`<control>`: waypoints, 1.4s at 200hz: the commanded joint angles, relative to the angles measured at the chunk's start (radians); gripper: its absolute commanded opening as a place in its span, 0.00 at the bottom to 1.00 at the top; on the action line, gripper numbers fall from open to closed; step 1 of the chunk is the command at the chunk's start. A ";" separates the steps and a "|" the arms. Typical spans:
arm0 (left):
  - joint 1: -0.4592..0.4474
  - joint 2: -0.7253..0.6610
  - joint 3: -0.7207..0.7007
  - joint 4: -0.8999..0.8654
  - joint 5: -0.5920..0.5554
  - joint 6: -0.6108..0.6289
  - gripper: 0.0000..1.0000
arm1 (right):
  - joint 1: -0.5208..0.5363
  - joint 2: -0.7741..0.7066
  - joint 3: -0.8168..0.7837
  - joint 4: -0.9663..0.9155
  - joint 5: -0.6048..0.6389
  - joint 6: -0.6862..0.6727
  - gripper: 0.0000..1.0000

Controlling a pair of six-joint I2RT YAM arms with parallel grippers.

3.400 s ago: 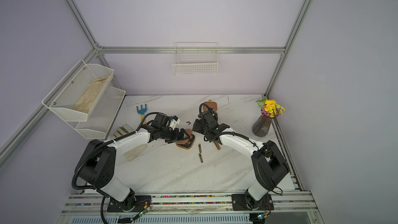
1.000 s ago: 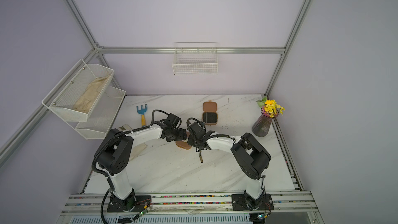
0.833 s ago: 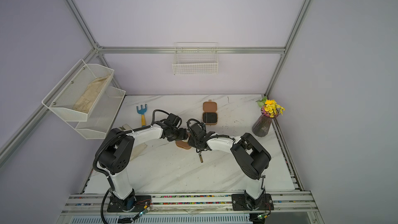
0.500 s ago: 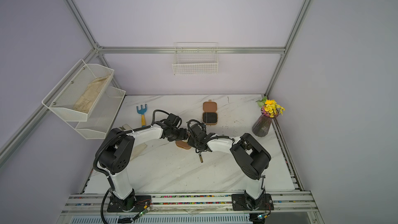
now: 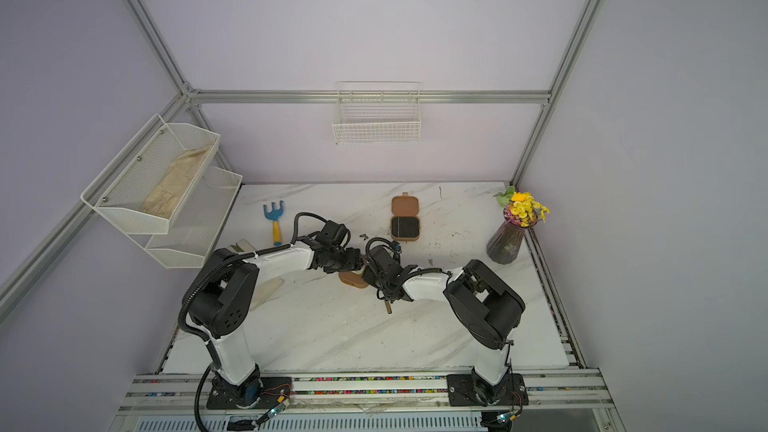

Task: Organize nail clipper sets
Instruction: Move the storage box to the center of the board.

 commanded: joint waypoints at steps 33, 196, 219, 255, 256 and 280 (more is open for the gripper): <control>-0.018 0.032 -0.063 -0.099 0.003 0.000 0.76 | 0.012 0.082 -0.128 -0.066 -0.007 0.088 0.33; -0.007 0.154 0.166 -0.145 -0.011 0.065 0.76 | 0.012 0.238 0.015 -0.026 -0.088 0.056 0.28; 0.019 0.227 0.278 -0.167 -0.001 0.093 0.76 | 0.006 0.300 0.120 -0.061 -0.095 0.040 0.28; 0.055 0.295 0.392 -0.216 -0.013 0.115 0.77 | -0.019 0.394 0.279 -0.132 -0.116 -0.003 0.28; 0.055 0.295 0.394 -0.218 -0.013 0.115 0.77 | -0.019 0.396 0.282 -0.134 -0.116 -0.003 0.28; 0.072 0.283 0.422 -0.242 -0.059 0.110 0.79 | -0.025 0.387 0.340 -0.186 -0.086 -0.047 0.28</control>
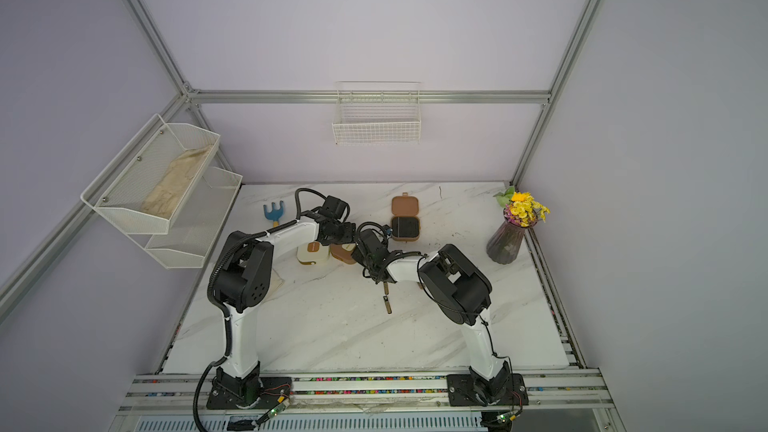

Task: Organize nail clipper sets
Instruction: Move the storage box to the center of the board, then pick up the storage box at the center of the board.

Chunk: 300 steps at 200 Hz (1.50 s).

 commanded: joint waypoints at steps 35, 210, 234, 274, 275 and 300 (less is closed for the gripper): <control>-0.021 -0.019 0.120 -0.155 0.017 0.009 0.85 | -0.016 0.015 0.091 -0.356 -0.070 -0.185 0.35; -0.055 -0.612 -0.242 -0.096 0.110 -0.063 0.90 | -0.453 0.074 0.609 -0.981 -0.090 -0.844 0.51; -0.056 -0.668 -0.296 -0.091 0.109 -0.072 0.89 | -0.477 0.152 0.656 -0.981 -0.117 -0.854 0.45; -0.057 -0.717 -0.334 -0.090 0.109 -0.081 0.89 | -0.495 0.200 0.673 -0.972 -0.100 -0.859 0.37; -0.057 -0.717 -0.335 -0.090 0.109 -0.082 0.89 | -0.495 0.201 0.673 -0.971 -0.099 -0.859 0.37; -0.058 -0.720 -0.341 -0.090 0.111 -0.083 0.89 | -0.500 0.220 0.670 -0.966 -0.100 -0.860 0.33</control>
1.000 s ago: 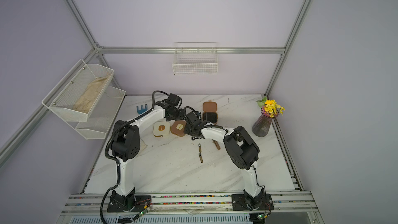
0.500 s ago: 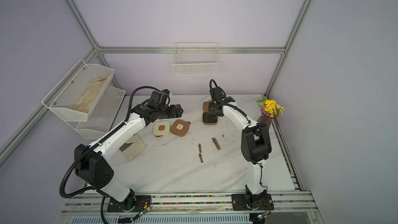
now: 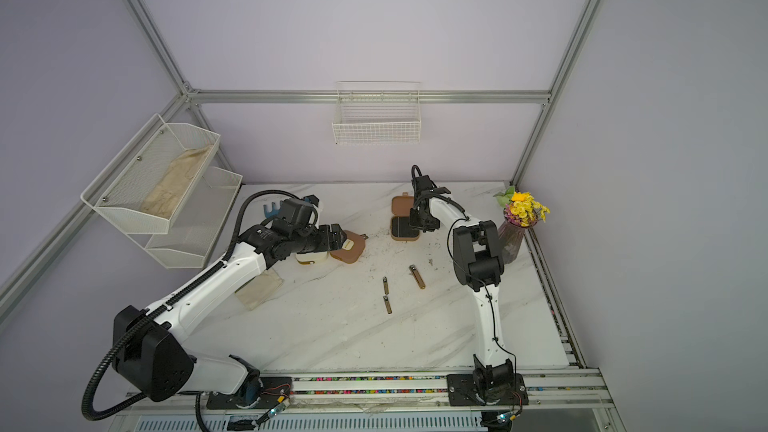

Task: Organize nail clipper sets
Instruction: Pick up the storage box at the center of the board.

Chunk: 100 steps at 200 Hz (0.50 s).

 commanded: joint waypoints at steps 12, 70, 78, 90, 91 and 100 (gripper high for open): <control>-0.002 -0.025 -0.040 0.039 0.018 -0.020 0.89 | -0.009 0.036 0.016 -0.020 -0.004 -0.019 0.32; -0.002 -0.023 -0.042 0.039 0.016 -0.020 0.89 | -0.011 0.058 -0.003 -0.001 -0.014 -0.014 0.16; -0.002 -0.022 -0.042 0.039 0.017 -0.021 0.89 | -0.010 0.057 -0.009 0.002 -0.015 -0.012 0.11; -0.002 -0.020 -0.041 0.039 0.017 -0.020 0.89 | -0.010 0.055 -0.015 0.007 -0.019 -0.010 0.04; -0.002 -0.020 -0.041 0.039 0.017 -0.020 0.89 | -0.010 0.054 -0.016 0.008 -0.018 -0.010 0.04; -0.002 -0.020 -0.041 0.039 0.018 -0.020 0.89 | -0.010 0.051 -0.019 0.009 -0.021 -0.010 0.00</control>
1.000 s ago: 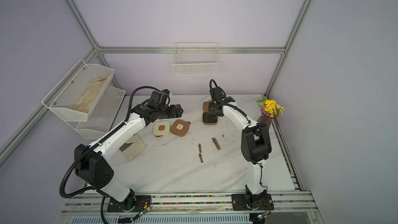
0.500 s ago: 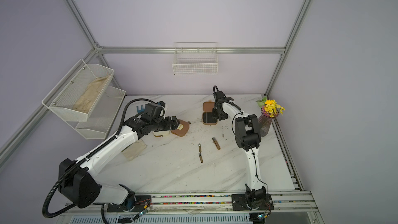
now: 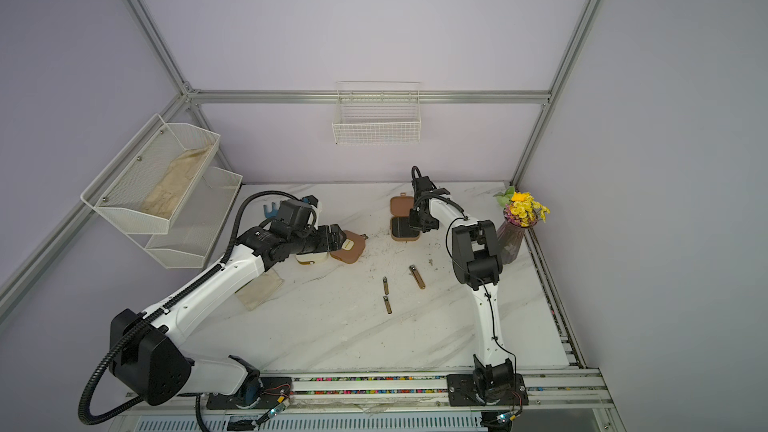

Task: Organize nail clipper sets
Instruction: Pick up the storage box at the center of the board, then place the storage box at the center of the board.

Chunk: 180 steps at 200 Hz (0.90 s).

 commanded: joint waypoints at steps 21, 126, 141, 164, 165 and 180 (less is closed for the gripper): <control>-0.002 -0.021 -0.027 0.029 0.016 -0.017 0.89 | -0.005 0.006 -0.044 -0.009 -0.007 -0.013 0.00; 0.003 -0.120 -0.032 -0.058 -0.047 -0.008 0.89 | 0.043 -0.490 -0.464 0.208 -0.130 -0.063 0.00; 0.007 -0.135 -0.031 -0.081 -0.066 -0.015 0.88 | 0.088 -0.557 -0.491 0.207 -0.128 -0.108 0.00; 0.035 -0.160 -0.033 -0.127 -0.080 -0.036 0.88 | 0.202 -0.613 -0.499 0.173 -0.099 -0.216 0.00; 0.037 -0.161 -0.033 -0.129 -0.079 -0.037 0.88 | 0.208 -0.613 -0.498 0.171 -0.097 -0.222 0.00; 0.068 -0.185 -0.032 -0.162 -0.083 -0.049 0.87 | 0.293 -0.618 -0.494 0.154 -0.063 -0.300 0.00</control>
